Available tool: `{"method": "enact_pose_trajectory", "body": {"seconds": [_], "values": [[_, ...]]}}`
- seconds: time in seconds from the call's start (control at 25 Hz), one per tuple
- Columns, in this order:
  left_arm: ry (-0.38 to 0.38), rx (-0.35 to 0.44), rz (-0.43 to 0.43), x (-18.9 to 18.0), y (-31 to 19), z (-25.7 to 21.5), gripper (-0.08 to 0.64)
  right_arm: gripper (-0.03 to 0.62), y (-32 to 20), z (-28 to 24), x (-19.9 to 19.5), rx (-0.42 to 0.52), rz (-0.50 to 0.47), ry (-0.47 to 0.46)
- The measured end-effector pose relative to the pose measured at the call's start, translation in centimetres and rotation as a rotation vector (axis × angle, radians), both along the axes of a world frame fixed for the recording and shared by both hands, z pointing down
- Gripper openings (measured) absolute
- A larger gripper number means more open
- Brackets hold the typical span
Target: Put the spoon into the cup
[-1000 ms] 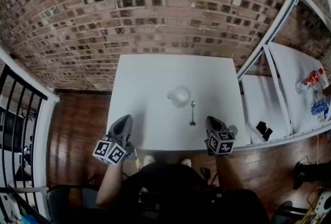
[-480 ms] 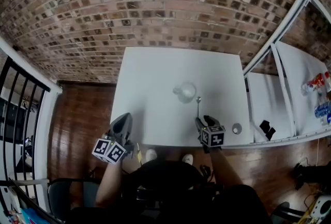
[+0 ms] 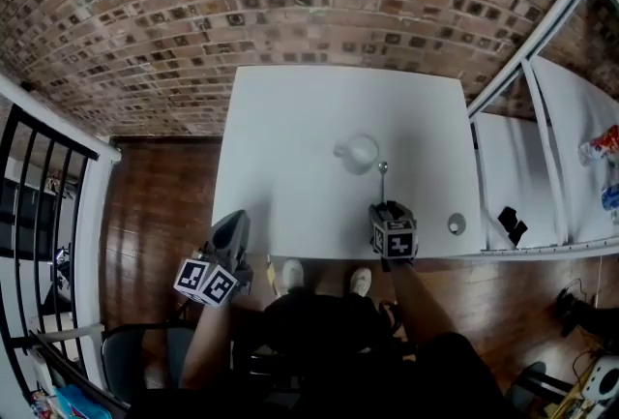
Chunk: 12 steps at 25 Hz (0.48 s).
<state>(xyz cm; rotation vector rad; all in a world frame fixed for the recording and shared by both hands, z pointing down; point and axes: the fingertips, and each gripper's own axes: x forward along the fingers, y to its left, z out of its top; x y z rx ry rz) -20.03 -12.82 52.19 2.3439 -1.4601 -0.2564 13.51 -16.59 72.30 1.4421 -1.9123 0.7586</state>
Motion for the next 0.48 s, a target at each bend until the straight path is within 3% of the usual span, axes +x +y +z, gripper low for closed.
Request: {"method": "enact_pose_trajectory", "body": {"seconds": [0.2,0.36,0.48], "values": [[0.002,-0.005,-0.017,-0.69,0.25,0.33,0.004,0.192,-0.07,0.57,-0.24,-0.007,-0.012,0.024],[0.002,-0.005,-0.014,-0.51,0.51,0.27,0.005,0.135,0.14,0.63,0.36,-0.017,-0.019,0.049],[0.003,0.002,-0.018,-0.43,0.58,0.04,0.005,0.133,0.29,0.49,0.27,-0.017,-0.061,0.052]]}}
